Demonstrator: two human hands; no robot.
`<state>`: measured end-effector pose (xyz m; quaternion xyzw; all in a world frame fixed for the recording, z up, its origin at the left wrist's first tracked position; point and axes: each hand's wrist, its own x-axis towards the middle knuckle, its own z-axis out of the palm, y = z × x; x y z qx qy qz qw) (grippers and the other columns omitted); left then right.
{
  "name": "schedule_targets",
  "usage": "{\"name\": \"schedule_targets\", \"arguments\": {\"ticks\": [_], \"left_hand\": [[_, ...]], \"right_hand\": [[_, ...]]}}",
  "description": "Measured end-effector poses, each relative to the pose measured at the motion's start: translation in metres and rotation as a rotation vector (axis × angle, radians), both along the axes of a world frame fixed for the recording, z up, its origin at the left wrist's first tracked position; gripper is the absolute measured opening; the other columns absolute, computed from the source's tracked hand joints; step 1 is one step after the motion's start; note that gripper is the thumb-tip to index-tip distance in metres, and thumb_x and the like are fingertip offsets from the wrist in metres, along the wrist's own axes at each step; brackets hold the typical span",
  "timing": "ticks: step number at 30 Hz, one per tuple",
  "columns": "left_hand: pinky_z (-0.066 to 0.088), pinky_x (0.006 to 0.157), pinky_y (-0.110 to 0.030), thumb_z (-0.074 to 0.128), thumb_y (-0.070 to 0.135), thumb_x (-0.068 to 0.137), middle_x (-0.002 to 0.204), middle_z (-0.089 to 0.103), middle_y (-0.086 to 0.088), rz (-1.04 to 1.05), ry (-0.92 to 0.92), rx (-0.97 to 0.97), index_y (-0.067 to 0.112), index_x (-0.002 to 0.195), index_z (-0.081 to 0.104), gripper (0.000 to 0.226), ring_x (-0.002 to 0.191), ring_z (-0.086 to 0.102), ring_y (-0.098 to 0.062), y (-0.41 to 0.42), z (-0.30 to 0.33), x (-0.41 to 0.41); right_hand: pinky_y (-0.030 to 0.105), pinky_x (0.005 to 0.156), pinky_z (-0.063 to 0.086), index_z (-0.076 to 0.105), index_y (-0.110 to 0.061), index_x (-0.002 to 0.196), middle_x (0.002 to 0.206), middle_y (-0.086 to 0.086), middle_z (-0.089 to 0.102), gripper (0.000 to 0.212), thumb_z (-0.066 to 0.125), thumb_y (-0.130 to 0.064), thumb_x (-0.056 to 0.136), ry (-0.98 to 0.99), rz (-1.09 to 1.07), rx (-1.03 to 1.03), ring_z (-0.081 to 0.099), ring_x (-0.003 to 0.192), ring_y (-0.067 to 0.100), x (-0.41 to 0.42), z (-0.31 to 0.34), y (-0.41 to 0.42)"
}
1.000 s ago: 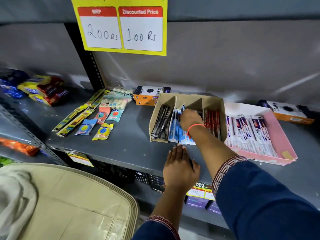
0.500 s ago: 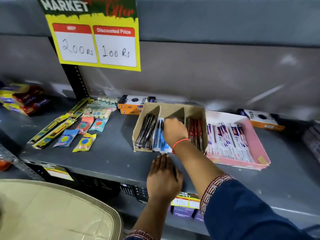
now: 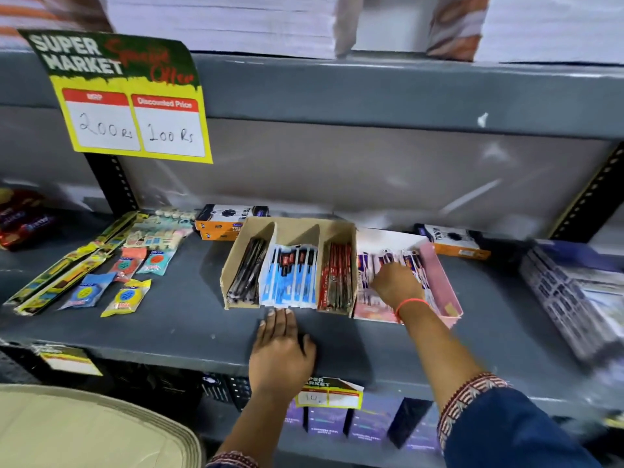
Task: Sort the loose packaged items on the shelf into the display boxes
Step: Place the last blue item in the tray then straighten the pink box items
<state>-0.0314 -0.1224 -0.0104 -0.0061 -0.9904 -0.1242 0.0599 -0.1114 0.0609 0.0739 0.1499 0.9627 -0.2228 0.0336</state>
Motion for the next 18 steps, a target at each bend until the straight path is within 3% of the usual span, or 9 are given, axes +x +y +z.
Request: {"name": "schedule_targets", "arguments": {"ticks": [7, 14, 18], "left_hand": [[-0.003, 0.116, -0.030, 0.022, 0.042, 0.096, 0.156, 0.010, -0.009, 0.005, -0.034, -0.012, 0.009, 0.147, 0.006, 0.063, 0.143, 0.004, -0.018, -0.0001, 0.0038, 0.0013], [-0.003, 0.114, -0.027, 0.004, 0.048, 0.082, 0.156, 0.014, -0.007, 0.012, -0.009, -0.022, 0.011, 0.147, 0.009, 0.075, 0.143, 0.007, -0.018, 0.0001, 0.0004, -0.0004], [-0.003, 0.114, -0.028, 0.009, 0.048, 0.086, 0.156, 0.012, -0.007, 0.011, -0.015, -0.019, 0.011, 0.147, 0.007, 0.072, 0.143, 0.005, -0.017, -0.0001, 0.0011, -0.0001]], "right_hand": [[0.034, 0.084, 0.052, 0.064, 0.001, 0.106, 0.110, 0.018, 0.068, 0.028, 0.058, -0.016, 0.084, -0.063, 0.000, 0.015, 0.064, 0.103, 0.032, 0.0032, -0.0114, 0.0003], [0.037, 0.087, 0.051, 0.058, 0.001, 0.114, 0.117, 0.018, 0.065, 0.030, 0.045, -0.004, 0.088, -0.021, -0.007, 0.110, 0.063, 0.107, 0.034, 0.0018, -0.0120, -0.0021], [0.038, 0.088, 0.052, 0.053, 0.001, 0.119, 0.119, 0.019, 0.064, 0.031, 0.040, -0.003, 0.091, 0.001, 0.026, 0.172, 0.062, 0.109, 0.033, 0.0031, -0.0093, -0.0046]]}}
